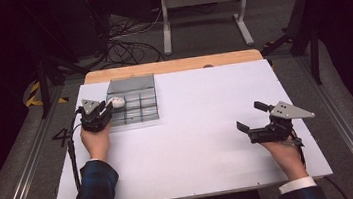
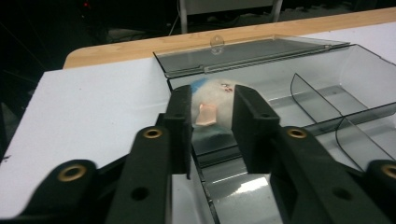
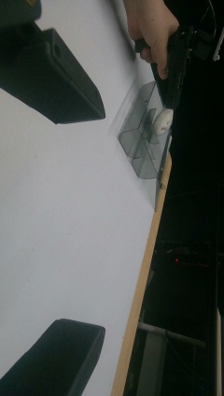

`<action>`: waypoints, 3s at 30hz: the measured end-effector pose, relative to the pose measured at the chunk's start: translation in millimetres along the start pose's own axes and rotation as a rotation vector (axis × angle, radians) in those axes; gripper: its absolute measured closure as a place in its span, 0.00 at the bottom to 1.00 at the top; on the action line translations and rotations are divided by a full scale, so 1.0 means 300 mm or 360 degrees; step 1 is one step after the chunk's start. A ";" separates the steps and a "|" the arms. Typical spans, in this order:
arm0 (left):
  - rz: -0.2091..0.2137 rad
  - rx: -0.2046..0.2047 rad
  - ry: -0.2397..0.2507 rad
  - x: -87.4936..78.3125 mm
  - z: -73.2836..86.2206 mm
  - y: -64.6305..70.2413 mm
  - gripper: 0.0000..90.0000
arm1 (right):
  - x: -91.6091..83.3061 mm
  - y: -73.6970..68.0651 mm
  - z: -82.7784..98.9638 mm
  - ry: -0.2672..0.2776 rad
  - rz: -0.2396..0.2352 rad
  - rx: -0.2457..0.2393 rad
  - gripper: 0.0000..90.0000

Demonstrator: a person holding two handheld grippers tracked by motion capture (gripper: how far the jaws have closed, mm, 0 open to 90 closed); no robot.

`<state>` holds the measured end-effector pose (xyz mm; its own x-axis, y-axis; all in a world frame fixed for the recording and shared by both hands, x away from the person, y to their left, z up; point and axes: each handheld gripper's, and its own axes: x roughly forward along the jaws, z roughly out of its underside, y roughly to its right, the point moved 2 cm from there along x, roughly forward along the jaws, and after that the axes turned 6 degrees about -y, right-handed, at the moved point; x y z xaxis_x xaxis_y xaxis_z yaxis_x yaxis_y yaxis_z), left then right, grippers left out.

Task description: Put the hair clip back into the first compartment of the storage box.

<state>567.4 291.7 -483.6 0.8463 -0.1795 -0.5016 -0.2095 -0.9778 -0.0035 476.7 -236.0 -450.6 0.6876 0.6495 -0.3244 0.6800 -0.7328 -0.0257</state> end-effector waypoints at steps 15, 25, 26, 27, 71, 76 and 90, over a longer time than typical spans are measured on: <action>-0.0001 -0.0034 0.0057 -0.013 -0.012 -0.003 0.60 | 0.001 0.001 0.000 0.0002 0.0001 0.0000 0.01; 0.0049 0.0044 0.0122 -0.026 -0.027 0.019 0.76 | 0.001 0.002 0.000 0.0005 0.0002 -0.0002 0.01; 0.0065 0.0056 0.0130 -0.026 -0.027 0.024 0.79 | 0.001 0.002 0.000 0.0005 0.0002 -0.0003 0.01; 0.0071 0.0076 0.0132 -0.026 -0.028 0.029 0.82 | 0.001 0.002 0.000 0.0005 0.0002 -0.0004 0.01; 0.0033 0.0087 -0.0058 0.037 -0.018 0.036 0.99 | 0.003 0.001 0.001 -0.0001 0.0000 0.0005 0.01; 0.0105 0.0110 -0.0015 0.039 -0.025 0.048 0.99 | 0.002 0.001 0.001 -0.0005 0.0001 0.0002 0.01; 0.0051 0.0115 -0.0136 0.068 -0.027 0.043 0.99 | 0.001 0.003 0.000 0.0003 0.0002 0.0005 0.01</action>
<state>585.9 274.6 -486.9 0.7944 -0.1979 -0.5742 -0.2735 -0.9607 -0.0472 477.3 -236.5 -450.8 0.6890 0.6489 -0.3228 0.6783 -0.7343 -0.0284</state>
